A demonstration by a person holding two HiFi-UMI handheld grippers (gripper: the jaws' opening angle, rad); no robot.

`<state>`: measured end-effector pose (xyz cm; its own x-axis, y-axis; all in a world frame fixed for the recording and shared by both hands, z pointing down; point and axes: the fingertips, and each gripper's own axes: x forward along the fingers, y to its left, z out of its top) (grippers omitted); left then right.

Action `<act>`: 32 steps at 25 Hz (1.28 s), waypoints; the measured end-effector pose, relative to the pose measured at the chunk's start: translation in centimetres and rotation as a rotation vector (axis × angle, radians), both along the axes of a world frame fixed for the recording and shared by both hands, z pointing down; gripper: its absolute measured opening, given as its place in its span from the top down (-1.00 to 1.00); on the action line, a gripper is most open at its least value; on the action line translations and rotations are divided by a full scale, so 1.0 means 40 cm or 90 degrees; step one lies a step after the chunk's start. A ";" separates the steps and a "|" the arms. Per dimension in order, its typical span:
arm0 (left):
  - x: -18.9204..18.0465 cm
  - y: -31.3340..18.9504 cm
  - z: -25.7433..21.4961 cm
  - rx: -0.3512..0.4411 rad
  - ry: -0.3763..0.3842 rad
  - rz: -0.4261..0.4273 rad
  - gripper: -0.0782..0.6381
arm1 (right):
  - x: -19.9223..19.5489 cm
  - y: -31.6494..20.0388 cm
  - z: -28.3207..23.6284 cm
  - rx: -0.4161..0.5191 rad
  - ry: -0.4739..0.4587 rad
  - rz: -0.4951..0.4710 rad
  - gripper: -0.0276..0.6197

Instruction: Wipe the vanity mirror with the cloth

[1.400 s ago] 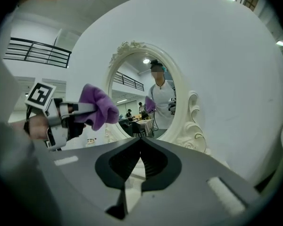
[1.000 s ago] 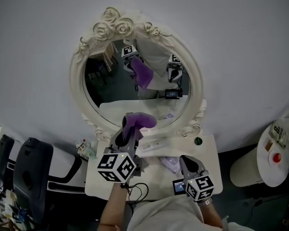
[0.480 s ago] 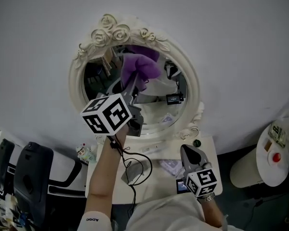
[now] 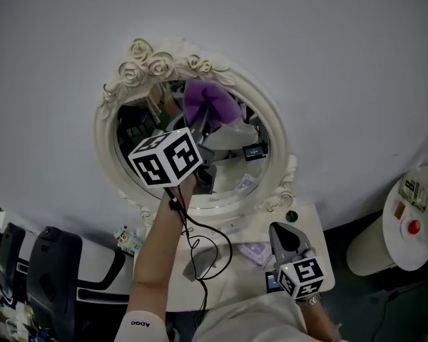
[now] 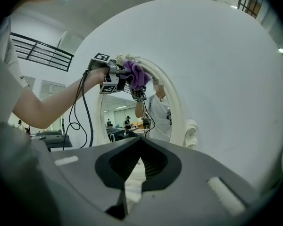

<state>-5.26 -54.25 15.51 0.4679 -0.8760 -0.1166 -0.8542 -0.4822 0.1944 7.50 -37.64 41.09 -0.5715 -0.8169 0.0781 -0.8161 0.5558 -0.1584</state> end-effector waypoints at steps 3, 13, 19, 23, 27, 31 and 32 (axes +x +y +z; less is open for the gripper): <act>-0.024 -0.005 -0.013 0.001 -0.017 -0.008 0.63 | -0.004 0.005 0.008 -0.002 -0.001 -0.006 0.89; -0.199 0.001 -0.029 0.003 -0.040 -0.079 0.63 | -0.020 0.008 0.059 -0.024 0.003 -0.006 0.89; -0.324 0.032 -0.034 0.006 -0.074 -0.153 0.63 | -0.060 0.022 0.057 -0.021 0.009 -0.032 0.89; -0.399 0.042 -0.029 0.009 -0.115 -0.216 0.63 | -0.084 0.029 0.062 -0.024 0.009 -0.050 0.89; -0.461 0.047 -0.013 0.003 -0.121 -0.256 0.63 | -0.096 0.039 0.073 -0.026 0.015 -0.063 0.89; -0.507 0.052 0.003 0.005 -0.135 -0.305 0.63 | -0.080 0.038 0.080 -0.030 0.014 -0.051 0.89; -0.515 0.055 0.007 0.008 -0.140 -0.323 0.63 | -0.075 0.037 0.081 -0.031 0.013 -0.048 0.89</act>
